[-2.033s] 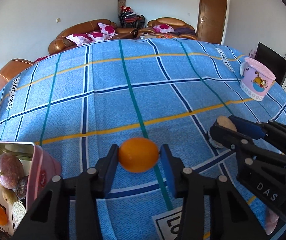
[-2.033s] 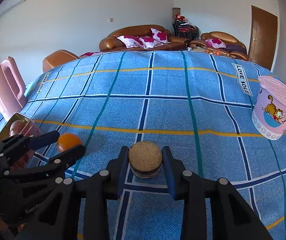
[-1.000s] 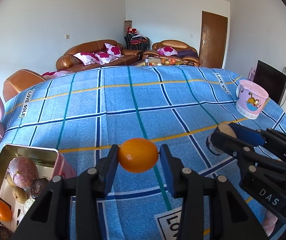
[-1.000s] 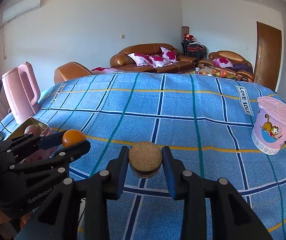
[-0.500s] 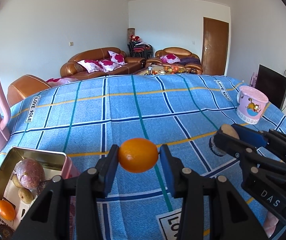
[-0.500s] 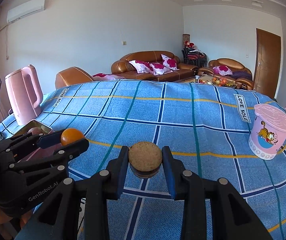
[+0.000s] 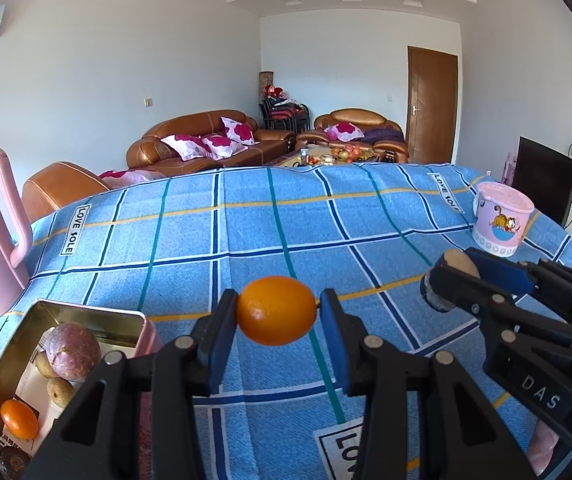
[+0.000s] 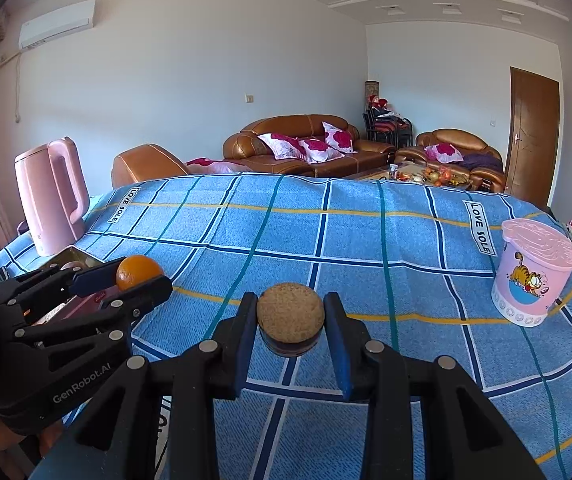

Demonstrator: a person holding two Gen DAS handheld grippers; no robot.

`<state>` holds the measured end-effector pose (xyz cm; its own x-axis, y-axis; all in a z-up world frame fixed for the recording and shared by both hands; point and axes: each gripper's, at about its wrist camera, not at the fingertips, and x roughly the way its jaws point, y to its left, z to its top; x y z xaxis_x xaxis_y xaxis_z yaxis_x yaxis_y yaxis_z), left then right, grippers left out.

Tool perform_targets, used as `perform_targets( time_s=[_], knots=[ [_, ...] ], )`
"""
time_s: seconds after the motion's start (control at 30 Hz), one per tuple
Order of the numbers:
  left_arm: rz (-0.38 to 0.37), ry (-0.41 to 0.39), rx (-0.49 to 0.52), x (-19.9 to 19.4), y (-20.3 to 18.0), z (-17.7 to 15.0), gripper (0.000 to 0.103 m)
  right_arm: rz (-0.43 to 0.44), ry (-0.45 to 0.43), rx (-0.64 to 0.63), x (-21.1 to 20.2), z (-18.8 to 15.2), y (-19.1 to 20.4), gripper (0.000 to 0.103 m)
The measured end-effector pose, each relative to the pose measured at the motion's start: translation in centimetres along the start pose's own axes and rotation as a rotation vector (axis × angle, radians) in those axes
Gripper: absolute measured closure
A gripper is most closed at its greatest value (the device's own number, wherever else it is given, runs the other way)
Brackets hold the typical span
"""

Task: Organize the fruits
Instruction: 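Lift the orange with the left gripper while the right lifts the pastry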

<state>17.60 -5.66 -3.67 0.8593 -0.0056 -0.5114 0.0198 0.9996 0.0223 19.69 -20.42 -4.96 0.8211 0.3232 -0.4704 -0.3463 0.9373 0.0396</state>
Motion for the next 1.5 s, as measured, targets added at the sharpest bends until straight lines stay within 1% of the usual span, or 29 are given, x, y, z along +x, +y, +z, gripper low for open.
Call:
perform_targets(
  time_s=[0.7,1.07,1.5],
  knots=[
    [0.024,-0.08,0.0,-1.4,-0.1,-0.1,0.059,-0.014,-0.076,-0.021,-1.5,0.0,0.2,0.068],
    [0.031,-0.107,-0.004,-2.0,-0.1,-0.2,0.059,-0.02,-0.116,-0.033,-2.2,-0.1,0.4,0.067],
    [0.057,-0.177,-0.001,-3.4,-0.2,-0.5,0.059,-0.027,-0.182,-0.041,-3.6,-0.4,0.5,0.067]
  ],
)
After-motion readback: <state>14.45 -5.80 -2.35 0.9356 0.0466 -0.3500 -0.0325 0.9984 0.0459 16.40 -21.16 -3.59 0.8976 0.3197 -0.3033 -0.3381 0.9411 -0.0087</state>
